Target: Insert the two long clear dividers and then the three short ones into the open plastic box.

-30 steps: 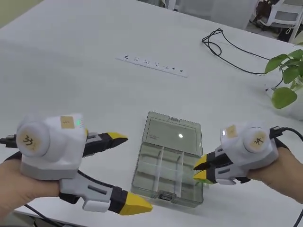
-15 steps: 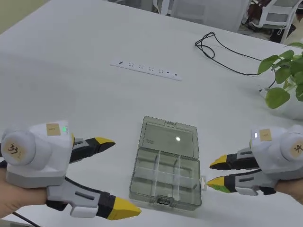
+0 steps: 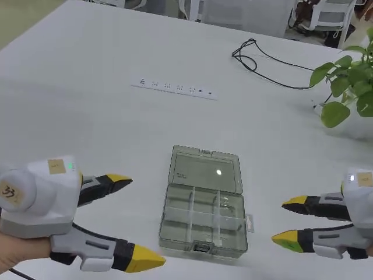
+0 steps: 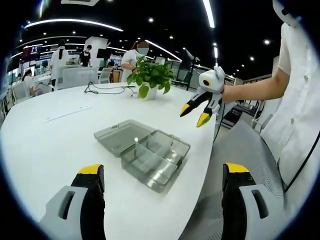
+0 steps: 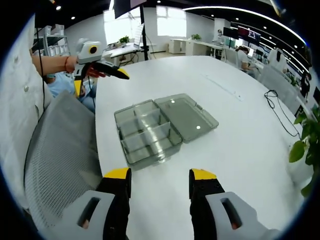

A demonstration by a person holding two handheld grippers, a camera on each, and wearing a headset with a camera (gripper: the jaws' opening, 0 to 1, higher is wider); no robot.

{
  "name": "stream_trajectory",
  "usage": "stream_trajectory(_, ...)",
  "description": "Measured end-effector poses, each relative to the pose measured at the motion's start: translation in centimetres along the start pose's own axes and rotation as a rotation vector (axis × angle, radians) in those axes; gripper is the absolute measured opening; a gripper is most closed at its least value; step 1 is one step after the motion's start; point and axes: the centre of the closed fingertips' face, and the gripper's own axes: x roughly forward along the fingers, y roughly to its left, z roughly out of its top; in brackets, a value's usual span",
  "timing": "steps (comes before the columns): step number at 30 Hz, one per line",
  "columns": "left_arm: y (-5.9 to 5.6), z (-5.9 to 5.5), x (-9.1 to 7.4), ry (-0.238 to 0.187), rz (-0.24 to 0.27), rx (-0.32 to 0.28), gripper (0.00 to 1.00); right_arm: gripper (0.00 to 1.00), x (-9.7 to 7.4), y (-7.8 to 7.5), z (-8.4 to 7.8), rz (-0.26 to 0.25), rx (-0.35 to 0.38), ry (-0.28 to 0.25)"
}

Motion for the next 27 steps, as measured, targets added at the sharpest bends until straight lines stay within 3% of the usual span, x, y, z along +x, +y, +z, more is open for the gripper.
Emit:
stream_trajectory(9, 0.0, 0.0, 0.1, 0.0, 0.009, 0.002, 1.0, 0.58, -0.4, -0.1, -1.1, -0.035, 0.08, -0.058)
stream_trajectory(27, -0.5, -0.8, 0.3, 0.019, -0.005, 0.005, 1.0, 0.68, -0.4, 0.5, -2.0, -0.036, 0.116, -0.069)
